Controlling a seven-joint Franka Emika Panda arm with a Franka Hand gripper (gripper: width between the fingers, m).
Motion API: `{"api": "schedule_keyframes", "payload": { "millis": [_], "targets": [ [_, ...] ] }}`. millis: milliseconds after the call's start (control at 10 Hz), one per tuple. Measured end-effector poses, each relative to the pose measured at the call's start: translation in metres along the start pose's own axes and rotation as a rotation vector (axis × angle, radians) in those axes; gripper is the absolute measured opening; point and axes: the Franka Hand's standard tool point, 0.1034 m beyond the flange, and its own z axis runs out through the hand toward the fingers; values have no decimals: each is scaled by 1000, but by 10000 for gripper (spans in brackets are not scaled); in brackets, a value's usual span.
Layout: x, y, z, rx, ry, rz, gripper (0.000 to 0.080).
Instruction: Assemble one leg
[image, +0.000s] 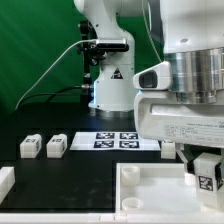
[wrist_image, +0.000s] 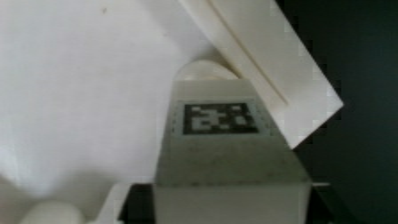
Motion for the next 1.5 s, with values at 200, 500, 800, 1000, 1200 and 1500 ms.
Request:
{"api": "schedule_keyframes", "payload": {
  "millis": [200, 500, 800, 1000, 1200, 1500],
  "targets": [
    [-2, 2, 1, 2, -10, 382, 294],
    [-7, 2, 2, -12, -5, 681, 297],
    [-8, 2, 3, -13, -6, 581, 622],
    [-17, 0, 4, -39, -16, 195, 641],
    [-14, 2, 4, -38, -19, -77, 649],
    [-5, -8, -5, -98, 36, -813, 649]
  ]
}}
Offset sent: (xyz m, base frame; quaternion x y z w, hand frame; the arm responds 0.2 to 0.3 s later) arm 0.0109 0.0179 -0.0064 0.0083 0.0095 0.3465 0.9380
